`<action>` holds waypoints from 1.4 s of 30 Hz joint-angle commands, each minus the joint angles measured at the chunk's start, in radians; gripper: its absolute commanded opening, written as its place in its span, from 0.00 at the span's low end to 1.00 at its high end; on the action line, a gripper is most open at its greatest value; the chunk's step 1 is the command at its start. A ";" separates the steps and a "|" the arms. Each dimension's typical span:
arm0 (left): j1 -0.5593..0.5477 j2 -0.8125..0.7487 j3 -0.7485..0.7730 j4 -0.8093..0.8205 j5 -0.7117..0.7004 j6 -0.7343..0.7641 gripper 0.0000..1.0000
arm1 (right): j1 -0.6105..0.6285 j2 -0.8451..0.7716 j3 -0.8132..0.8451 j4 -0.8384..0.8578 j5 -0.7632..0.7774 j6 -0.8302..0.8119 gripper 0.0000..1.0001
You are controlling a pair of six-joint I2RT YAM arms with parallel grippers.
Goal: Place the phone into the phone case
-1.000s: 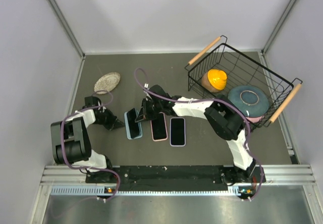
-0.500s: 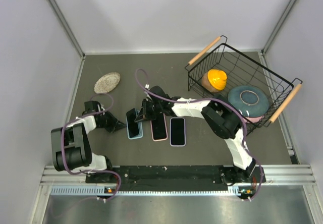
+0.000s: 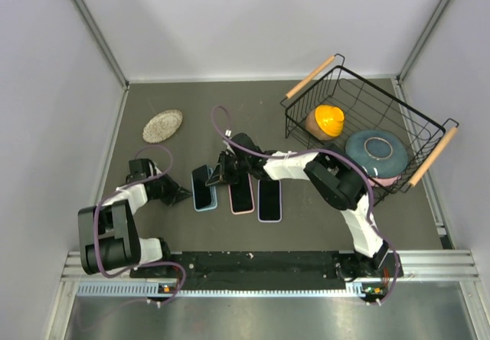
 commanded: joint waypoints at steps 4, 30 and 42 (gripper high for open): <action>-0.037 -0.039 -0.062 -0.072 -0.045 -0.009 0.00 | -0.001 0.044 -0.032 0.085 0.018 0.056 0.00; -0.038 -0.015 0.153 -0.109 -0.001 0.009 0.00 | -0.001 -0.007 -0.086 0.018 0.061 -0.018 0.00; -0.038 0.077 0.188 -0.117 -0.009 0.080 0.44 | 0.000 -0.039 0.026 -0.182 0.116 -0.130 0.28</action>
